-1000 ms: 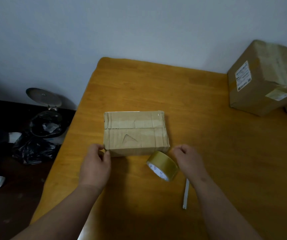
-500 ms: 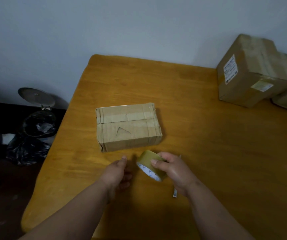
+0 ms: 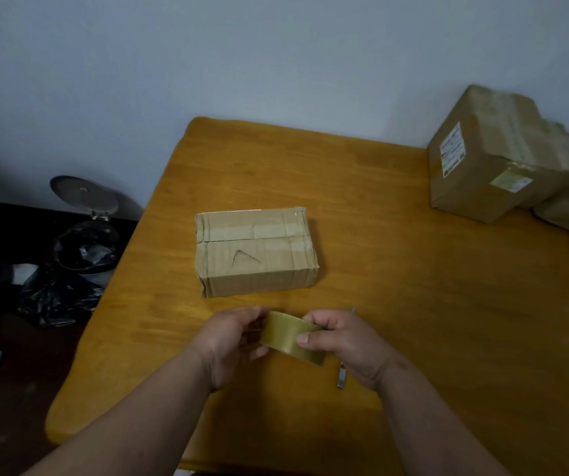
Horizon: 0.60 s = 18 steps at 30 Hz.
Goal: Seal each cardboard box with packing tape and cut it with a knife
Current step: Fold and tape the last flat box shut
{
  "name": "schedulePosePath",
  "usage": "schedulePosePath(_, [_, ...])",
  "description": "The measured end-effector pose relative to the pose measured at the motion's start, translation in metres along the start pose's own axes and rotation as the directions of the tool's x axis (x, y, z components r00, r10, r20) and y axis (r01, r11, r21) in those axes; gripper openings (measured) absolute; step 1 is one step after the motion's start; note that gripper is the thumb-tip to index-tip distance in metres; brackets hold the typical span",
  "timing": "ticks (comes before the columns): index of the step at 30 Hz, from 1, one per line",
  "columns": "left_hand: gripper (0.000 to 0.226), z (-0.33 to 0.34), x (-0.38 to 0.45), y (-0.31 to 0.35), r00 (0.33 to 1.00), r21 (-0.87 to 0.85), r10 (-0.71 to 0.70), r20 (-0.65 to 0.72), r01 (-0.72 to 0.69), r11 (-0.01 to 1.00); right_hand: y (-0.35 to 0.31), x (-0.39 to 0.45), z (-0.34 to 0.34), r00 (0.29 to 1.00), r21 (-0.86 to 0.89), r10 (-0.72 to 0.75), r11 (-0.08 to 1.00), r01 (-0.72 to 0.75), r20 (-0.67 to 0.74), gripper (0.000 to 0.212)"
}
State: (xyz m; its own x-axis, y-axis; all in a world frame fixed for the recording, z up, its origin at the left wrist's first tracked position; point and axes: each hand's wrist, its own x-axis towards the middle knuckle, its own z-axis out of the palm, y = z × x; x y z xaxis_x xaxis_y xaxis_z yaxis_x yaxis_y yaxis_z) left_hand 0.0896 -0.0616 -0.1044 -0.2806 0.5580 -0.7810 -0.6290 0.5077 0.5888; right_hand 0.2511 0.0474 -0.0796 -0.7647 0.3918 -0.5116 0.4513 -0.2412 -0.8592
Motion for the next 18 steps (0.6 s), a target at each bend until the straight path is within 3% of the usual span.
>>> schedulePosePath(14, [0.016,-0.0066,-0.0050,0.0027,0.995,0.163,0.100,-0.030,-0.094,0.982,0.0006,0.0007,0.0015,0.999,-0.055,-0.006,0.998,0.004,-0.043,0.012])
schedulePosePath(18, [0.013,-0.0056,-0.0053,0.0053,0.989,0.191,0.137,-0.046,-0.126,0.973,-0.0004,0.0010,0.0022,0.998,-0.057,-0.018,0.998,0.015,-0.059,0.020])
